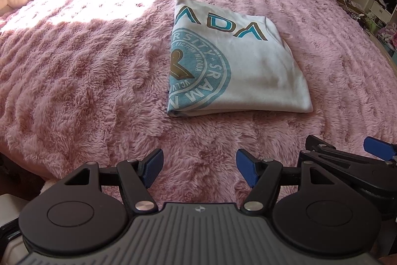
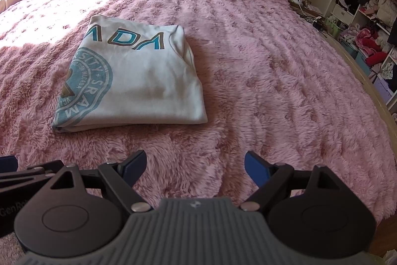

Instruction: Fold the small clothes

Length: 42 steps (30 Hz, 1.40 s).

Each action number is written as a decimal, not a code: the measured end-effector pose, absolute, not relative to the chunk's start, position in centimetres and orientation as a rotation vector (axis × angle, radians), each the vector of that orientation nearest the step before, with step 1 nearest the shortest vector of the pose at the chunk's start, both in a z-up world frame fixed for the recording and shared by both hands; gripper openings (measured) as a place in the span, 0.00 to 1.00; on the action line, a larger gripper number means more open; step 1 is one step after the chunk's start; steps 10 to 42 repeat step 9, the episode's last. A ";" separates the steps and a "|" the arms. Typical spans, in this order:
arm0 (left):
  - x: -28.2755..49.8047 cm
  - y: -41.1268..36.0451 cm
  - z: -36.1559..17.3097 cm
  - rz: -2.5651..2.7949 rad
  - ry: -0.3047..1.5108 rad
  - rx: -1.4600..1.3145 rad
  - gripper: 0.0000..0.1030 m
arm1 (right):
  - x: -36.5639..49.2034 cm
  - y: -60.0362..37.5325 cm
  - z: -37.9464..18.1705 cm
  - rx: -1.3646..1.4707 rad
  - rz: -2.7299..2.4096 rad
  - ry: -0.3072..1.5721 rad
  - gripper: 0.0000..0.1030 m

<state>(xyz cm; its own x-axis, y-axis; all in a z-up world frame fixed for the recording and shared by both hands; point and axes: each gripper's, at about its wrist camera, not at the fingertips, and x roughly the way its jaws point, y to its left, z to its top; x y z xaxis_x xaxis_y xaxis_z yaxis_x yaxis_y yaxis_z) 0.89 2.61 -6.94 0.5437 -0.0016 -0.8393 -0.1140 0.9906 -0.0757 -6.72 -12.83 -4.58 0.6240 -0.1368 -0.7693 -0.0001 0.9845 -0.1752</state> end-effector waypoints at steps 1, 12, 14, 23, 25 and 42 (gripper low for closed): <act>0.9 2.6 -6.9 0.067 0.995 -0.125 0.76 | -6.6 -12.8 -4.6 -0.161 -0.078 0.897 0.80; 1.1 2.7 -7.0 0.064 1.002 -0.116 0.76 | -6.5 -12.8 -4.7 -0.163 -0.077 0.905 0.80; 1.1 2.7 -7.0 0.064 1.002 -0.116 0.76 | -6.5 -12.8 -4.7 -0.163 -0.077 0.905 0.80; 1.1 2.7 -7.0 0.064 1.002 -0.116 0.76 | -6.5 -12.8 -4.7 -0.163 -0.077 0.905 0.80; 1.1 2.7 -7.0 0.064 1.002 -0.116 0.76 | -6.5 -12.8 -4.7 -0.163 -0.077 0.905 0.80; 1.1 2.7 -7.0 0.064 1.002 -0.116 0.76 | -6.5 -12.8 -4.7 -0.163 -0.077 0.905 0.80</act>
